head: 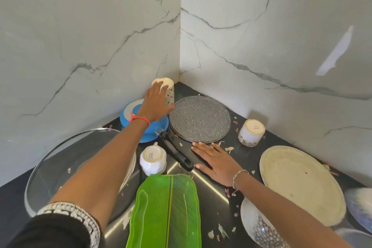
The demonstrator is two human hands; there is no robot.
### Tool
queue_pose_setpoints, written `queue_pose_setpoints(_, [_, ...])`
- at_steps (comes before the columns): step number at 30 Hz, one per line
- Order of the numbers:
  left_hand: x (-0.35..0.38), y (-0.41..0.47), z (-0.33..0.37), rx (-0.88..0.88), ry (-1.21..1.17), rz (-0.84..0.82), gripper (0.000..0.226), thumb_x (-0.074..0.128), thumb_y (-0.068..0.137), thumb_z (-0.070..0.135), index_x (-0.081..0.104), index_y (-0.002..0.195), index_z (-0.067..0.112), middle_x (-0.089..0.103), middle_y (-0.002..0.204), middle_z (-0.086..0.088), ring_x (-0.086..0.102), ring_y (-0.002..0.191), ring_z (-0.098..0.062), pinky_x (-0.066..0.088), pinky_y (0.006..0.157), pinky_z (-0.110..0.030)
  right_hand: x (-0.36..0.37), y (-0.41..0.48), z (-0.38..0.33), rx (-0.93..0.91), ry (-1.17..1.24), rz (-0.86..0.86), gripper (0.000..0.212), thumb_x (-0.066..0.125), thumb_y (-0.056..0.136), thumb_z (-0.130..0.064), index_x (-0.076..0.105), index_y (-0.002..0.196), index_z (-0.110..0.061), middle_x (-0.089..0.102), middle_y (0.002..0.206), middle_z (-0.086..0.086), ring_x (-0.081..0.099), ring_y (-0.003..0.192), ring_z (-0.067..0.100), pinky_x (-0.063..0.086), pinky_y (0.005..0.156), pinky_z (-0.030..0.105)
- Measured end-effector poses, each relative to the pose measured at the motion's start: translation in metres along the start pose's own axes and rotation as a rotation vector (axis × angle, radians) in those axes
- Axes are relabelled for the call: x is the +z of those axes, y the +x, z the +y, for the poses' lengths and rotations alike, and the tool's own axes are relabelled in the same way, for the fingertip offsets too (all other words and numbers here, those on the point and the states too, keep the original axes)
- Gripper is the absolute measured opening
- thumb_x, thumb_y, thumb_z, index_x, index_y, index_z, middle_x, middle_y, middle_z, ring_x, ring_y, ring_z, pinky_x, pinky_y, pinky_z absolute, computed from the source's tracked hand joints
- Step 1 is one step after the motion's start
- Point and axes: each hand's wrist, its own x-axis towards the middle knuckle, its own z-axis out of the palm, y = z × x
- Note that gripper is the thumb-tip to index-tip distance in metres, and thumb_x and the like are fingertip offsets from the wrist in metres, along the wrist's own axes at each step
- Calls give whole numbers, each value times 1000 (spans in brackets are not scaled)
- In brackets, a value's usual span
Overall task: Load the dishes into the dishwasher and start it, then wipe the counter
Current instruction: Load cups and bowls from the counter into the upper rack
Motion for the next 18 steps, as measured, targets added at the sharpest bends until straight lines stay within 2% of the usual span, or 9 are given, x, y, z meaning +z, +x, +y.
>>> queue_pose_setpoints(3, [2, 22, -3, -77, -25, 6, 73, 62, 86, 31, 25, 143, 3, 17, 152, -19, 9, 142, -34, 8, 115, -42, 3, 1, 4, -21, 14, 28, 71, -1, 86, -63, 8, 149, -30, -8, 149, -23, -9, 139, -4, -13, 114, 24])
queue_pose_setpoints(7, [9, 45, -6, -230, -75, -46, 83, 64, 84, 38, 19, 146, 5, 13, 153, -21, 10, 142, -34, 12, 115, -42, 8, 2, 9, -47, 56, 57, 65, 8, 91, -61, 12, 149, -29, -2, 151, -21, -5, 140, -3, -13, 113, 23])
queue_pose_setpoints(11, [13, 60, -4, -344, -179, -48, 92, 69, 80, 42, 18, 145, 2, 24, 146, -20, 25, 133, -37, 23, 110, -43, 13, 3, 12, -53, 74, 83, 66, 7, 92, -63, 14, 148, -30, 3, 153, -19, -2, 141, -2, -11, 113, 23])
queue_pose_setpoints(18, [15, 73, -6, -396, -312, -31, 90, 75, 77, 28, 20, 141, -3, 27, 138, -21, 31, 125, -40, 33, 101, -45, 7, 2, 11, -50, 93, 55, 67, 8, 90, -63, 12, 149, -31, -3, 152, -23, -8, 139, -7, -15, 112, 21])
